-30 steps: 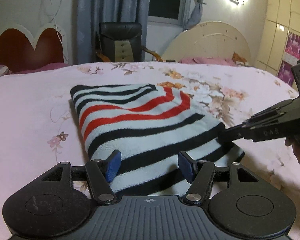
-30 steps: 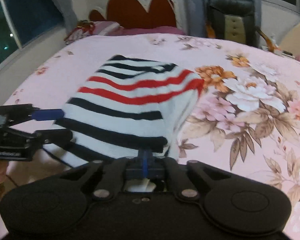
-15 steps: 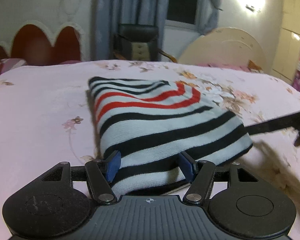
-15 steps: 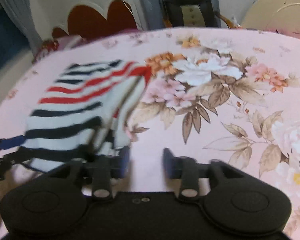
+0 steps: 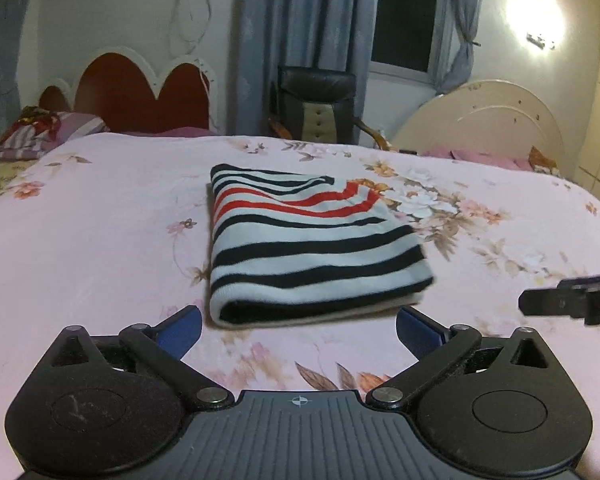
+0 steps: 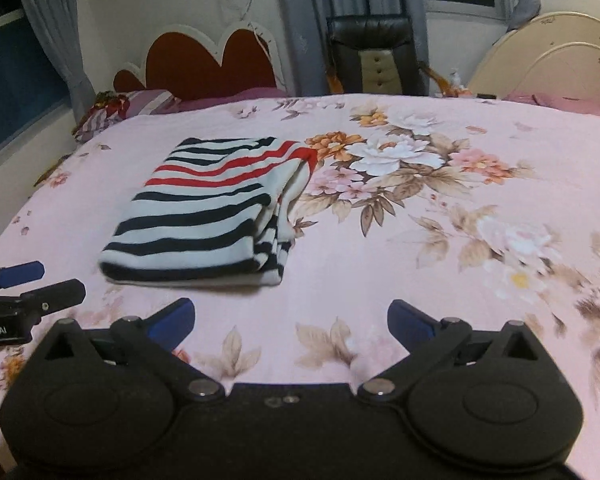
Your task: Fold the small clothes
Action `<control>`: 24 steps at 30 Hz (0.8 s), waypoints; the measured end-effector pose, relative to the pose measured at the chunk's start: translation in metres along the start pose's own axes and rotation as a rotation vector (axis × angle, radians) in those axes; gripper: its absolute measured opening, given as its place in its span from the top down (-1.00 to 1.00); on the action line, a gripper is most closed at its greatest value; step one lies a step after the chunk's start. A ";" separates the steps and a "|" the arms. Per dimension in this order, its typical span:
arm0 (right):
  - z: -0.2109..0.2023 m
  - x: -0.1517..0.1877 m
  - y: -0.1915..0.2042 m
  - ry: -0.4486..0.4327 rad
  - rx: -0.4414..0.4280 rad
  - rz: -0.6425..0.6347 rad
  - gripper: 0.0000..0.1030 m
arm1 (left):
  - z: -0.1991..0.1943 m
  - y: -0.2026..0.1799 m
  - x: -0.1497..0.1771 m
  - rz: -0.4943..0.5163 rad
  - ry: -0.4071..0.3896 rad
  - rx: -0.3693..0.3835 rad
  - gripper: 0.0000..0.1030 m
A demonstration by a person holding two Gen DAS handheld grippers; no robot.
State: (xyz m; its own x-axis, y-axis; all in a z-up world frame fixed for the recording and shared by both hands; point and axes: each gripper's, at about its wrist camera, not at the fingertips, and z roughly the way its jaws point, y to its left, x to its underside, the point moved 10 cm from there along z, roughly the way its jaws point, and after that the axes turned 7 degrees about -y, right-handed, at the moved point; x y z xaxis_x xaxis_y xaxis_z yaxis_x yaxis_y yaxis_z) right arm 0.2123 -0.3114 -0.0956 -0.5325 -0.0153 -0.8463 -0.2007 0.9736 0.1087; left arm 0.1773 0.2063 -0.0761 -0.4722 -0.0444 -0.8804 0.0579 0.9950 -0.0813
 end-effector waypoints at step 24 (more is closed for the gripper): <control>-0.166 0.021 0.044 -0.149 0.021 -0.061 -0.98 | -0.172 -0.048 -0.005 0.016 -0.129 -0.002 -0.99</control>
State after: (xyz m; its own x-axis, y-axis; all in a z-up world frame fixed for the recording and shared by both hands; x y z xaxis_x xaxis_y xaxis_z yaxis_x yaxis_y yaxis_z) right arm 0.0557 -0.3064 -0.0219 -0.3914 -0.0424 -0.9192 -0.2111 0.9764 0.0448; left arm 0.0253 0.1738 0.0130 -0.3547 -0.0397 -0.9342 0.0628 0.9958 -0.0662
